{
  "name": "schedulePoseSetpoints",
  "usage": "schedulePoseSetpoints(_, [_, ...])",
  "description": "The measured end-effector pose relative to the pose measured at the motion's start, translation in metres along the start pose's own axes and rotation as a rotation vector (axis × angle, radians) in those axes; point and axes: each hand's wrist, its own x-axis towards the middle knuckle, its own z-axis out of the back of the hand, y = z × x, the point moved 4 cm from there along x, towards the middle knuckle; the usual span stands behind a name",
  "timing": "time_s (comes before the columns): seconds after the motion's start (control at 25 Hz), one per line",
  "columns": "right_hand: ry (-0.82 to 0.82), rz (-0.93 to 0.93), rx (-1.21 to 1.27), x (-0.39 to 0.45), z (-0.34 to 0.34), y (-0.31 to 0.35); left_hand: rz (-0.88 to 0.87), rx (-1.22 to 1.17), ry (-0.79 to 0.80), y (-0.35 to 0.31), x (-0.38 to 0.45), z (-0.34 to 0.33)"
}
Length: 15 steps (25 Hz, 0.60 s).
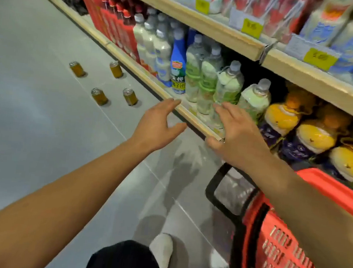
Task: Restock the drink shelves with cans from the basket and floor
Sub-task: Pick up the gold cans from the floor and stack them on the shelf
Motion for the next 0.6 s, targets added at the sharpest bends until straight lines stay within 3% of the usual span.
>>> schedulePoseSetpoints(0.16, [0.267,0.021,0.058,0.051,0.002,0.072,0.265,0.022,0.011,0.054,-0.010,0.080])
schedulePoseSetpoints(0.48, [0.501,0.060,0.125,0.167,0.011,0.220,0.519,-0.061,0.054,0.144,0.005,0.235])
schedulePoseSetpoints(0.6, [0.505,0.041,0.125,0.215,0.000,0.256,0.558,-0.047,0.065,0.177,0.024,0.270])
